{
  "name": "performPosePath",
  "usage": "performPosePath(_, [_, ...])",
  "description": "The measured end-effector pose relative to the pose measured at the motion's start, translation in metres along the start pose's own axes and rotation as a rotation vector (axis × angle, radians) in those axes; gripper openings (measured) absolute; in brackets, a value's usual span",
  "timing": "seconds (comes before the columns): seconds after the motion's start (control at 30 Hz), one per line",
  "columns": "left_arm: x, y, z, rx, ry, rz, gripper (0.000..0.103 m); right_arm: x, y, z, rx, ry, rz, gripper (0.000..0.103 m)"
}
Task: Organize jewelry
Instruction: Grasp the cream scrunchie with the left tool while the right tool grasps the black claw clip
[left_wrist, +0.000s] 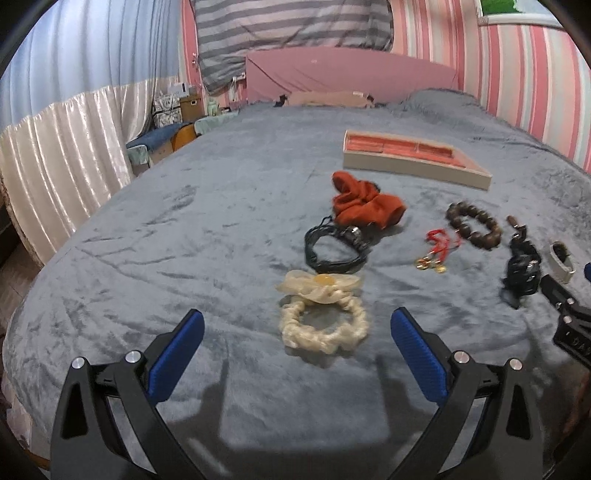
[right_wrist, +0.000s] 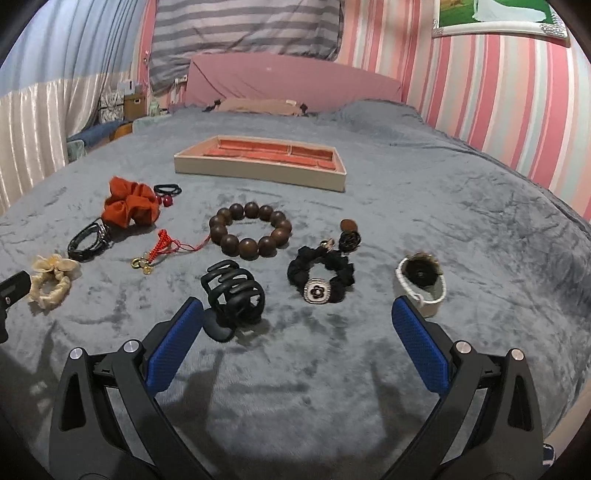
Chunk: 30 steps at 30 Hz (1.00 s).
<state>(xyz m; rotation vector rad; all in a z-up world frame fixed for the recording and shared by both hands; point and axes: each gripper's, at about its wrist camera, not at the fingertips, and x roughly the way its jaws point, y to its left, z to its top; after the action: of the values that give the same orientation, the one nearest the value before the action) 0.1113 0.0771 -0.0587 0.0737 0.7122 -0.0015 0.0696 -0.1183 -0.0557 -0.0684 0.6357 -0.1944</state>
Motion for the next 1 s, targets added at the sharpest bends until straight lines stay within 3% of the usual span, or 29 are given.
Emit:
performPosePath(0.23, [0.032,0.013,0.003,-0.033,0.104,-0.059,0.099,0.022,0.014,0.009,-0.029,0.047,-0.011,0.099])
performPosePath(0.57, [0.055,0.014,0.011,-0.004,0.155,-0.104,0.099,0.042,0.022,0.012,-0.052,0.107,0.022,0.099])
performPosePath(0.77, [0.058,0.011,0.013,0.005,0.144,-0.115,0.098,0.053,0.022,0.012,-0.041,0.151,0.051,0.08])
performPosePath(0.9, [0.059,0.011,0.013,0.01,0.145,-0.139,0.081,0.053,0.022,0.011,-0.042,0.155,0.084,0.067])
performPosePath(1.0, [0.06,0.01,0.015,0.017,0.139,-0.156,0.077,0.054,0.023,0.012,-0.045,0.163,0.094,0.057])
